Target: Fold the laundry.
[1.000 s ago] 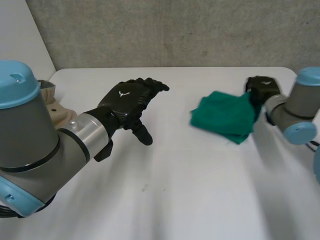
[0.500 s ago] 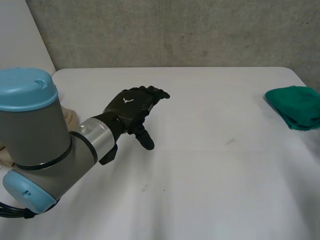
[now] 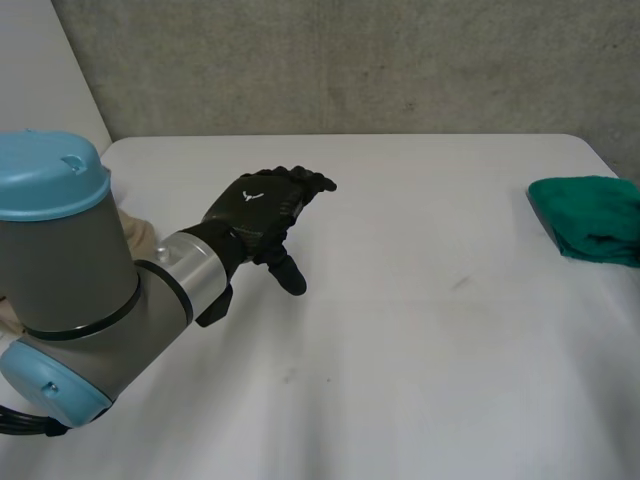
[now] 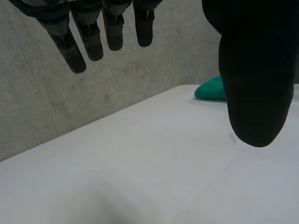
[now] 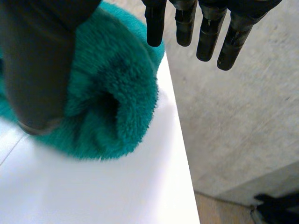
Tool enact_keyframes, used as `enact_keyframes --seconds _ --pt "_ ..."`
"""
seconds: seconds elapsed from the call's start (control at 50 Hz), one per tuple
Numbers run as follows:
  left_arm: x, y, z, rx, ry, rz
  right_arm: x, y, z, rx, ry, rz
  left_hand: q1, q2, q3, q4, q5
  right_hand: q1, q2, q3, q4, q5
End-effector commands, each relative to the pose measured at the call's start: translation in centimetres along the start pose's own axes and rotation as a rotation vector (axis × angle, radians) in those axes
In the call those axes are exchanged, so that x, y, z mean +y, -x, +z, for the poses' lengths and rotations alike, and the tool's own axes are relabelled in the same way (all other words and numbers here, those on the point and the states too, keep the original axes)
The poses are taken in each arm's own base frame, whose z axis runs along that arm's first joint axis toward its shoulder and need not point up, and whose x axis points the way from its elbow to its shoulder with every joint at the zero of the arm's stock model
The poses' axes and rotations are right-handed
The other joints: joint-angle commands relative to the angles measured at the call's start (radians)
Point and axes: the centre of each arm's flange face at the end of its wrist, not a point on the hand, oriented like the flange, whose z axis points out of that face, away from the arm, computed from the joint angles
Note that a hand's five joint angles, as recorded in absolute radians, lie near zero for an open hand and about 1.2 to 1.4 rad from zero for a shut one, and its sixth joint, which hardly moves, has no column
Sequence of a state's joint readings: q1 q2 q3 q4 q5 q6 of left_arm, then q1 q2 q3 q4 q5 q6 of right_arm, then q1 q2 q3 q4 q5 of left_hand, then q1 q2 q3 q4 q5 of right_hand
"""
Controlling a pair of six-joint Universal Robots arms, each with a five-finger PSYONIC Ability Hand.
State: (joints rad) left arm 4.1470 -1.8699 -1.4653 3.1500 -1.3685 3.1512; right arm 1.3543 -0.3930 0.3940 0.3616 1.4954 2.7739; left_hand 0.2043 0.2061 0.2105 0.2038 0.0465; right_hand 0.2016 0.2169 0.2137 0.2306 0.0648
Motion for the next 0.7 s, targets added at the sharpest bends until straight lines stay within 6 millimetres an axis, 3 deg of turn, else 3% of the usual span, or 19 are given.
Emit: enact_keyframes --seconds 0.02,0.2,0.24,0.32,0.38,0.46,0.48,0.52,0.54,0.6,0.62,0.68,0.7 --pt "-0.5 -0.1 -0.3 0.001 -0.015 0.001 -0.1 -3.9 -2.5 -0.012 0.088 -0.047 -0.029 -0.031 -0.035 -0.028 -0.046 -0.027 -0.042 -0.039 -0.056 -0.065" --pt "-0.6 -0.1 -0.5 0.001 -0.016 0.001 -0.6 -8.4 -2.5 0.086 0.046 -0.173 -0.029 -0.031 -0.035 -0.028 -0.046 -0.027 -0.042 -0.039 -0.056 -0.065" --pt "-0.9 -0.1 -0.7 0.001 -0.025 0.003 -1.4 -9.2 -2.8 0.113 0.026 -0.187 -0.029 -0.031 -0.035 -0.028 -0.046 -0.027 -0.042 -0.039 -0.056 -0.065" --pt "-1.9 0.1 -1.2 -0.01 -0.055 0.008 -5.0 -10.4 -4.2 0.179 -0.077 -0.206 -0.029 -0.031 -0.035 -0.028 -0.046 -0.027 -0.042 -0.039 -0.056 -0.065" --pt "-2.7 0.5 -1.6 -0.026 -0.08 0.014 -6.6 -10.4 -5.1 0.198 -0.128 -0.213 -0.029 -0.031 -0.035 -0.028 -0.046 -0.027 -0.042 -0.039 -0.056 -0.065" --pt "-3.4 2.5 -1.9 -0.099 -0.098 0.01 -10.0 -6.8 -7.2 0.149 -0.25 -0.199 -0.029 -0.031 -0.035 -0.028 -0.046 -0.027 -0.042 -0.039 -0.056 -0.065" --pt "-3.7 3.3 -2.0 -0.13 -0.109 0.009 -11.8 -4.5 -8.6 0.112 -0.326 -0.185 -0.03 -0.032 -0.036 -0.029 -0.047 -0.027 -0.042 -0.039 -0.056 -0.065" --pt "-3.9 4.2 -2.1 -0.162 -0.115 0.007 -13.1 -2.6 -10.0 0.08 -0.386 -0.164 -0.03 -0.032 -0.036 -0.029 -0.047 -0.027 -0.042 -0.039 -0.056 -0.065" --pt "-4.0 4.4 -2.1 -0.173 -0.117 0.006 -14.1 -0.7 -11.6 0.04 -0.437 -0.141 -0.03 -0.032 -0.036 -0.029 -0.047 -0.027 -0.042 -0.039 -0.056 -0.065" --pt "-4.2 6.0 -2.0 -0.228 -0.129 0.012 -15.0 2.2 -14.1 -0.038 -0.51 -0.102 -0.03 -0.032 -0.036 -0.029 -0.047 -0.027 -0.042 -0.039 -0.056 -0.065" --pt "-4.3 6.4 -2.0 -0.244 -0.134 0.014 -15.6 4.7 -16.2 -0.111 -0.56 -0.08 -0.03 -0.032 -0.036 -0.029 -0.047 -0.027 -0.042 -0.039 -0.056 -0.065" --pt "-4.5 8.8 -1.9 -0.318 -0.148 0.019 -15.7 8.6 -19.7 -0.249 -0.622 -0.063 -0.03 -0.032 -0.036 -0.029 -0.047 -0.027 -0.042 -0.039 -0.056 -0.065" --pt "-4.6 10.1 -1.9 -0.352 -0.15 0.025 -15.2 11.2 -22.1 -0.345 -0.647 -0.065 -0.03 -0.032 -0.036 -0.029 -0.047 -0.027 -0.042 -0.039 -0.056 -0.065"
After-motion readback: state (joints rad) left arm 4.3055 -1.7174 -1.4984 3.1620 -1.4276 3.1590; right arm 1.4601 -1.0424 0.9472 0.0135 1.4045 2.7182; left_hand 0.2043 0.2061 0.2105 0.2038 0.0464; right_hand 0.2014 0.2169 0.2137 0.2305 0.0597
